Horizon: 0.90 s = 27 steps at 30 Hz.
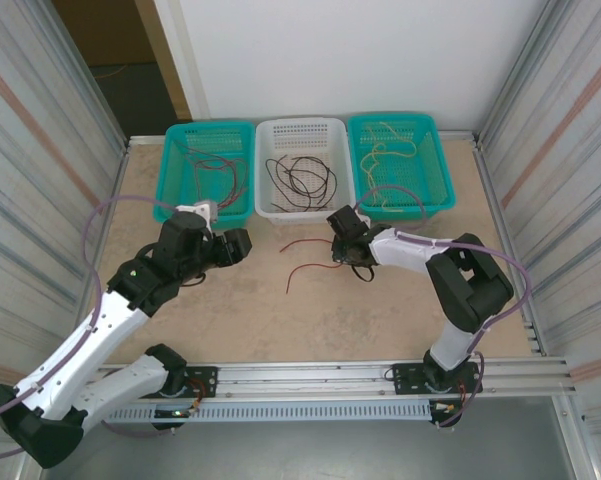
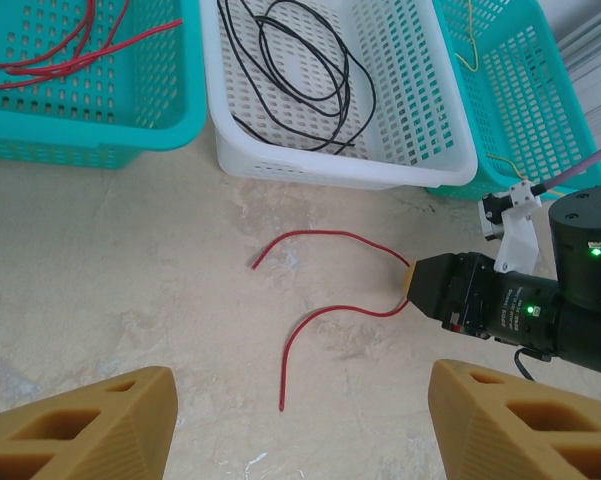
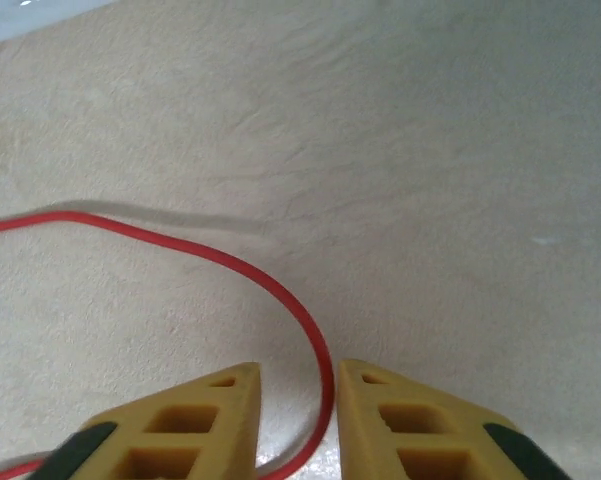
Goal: Untangle the cables
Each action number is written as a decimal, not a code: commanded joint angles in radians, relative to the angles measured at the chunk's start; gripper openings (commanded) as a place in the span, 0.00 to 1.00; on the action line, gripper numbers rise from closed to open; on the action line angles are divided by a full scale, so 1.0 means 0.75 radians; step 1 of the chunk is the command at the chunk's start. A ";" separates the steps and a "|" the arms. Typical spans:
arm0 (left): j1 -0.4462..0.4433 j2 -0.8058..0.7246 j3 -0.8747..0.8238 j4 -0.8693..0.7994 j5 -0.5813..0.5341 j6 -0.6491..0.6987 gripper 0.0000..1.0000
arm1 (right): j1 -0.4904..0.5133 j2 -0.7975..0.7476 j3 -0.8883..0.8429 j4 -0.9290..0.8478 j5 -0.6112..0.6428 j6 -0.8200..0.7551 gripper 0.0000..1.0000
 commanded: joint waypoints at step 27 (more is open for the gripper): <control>0.000 0.053 -0.115 0.504 0.510 0.047 0.67 | 0.179 -0.711 -0.008 -0.066 -0.383 -0.292 0.00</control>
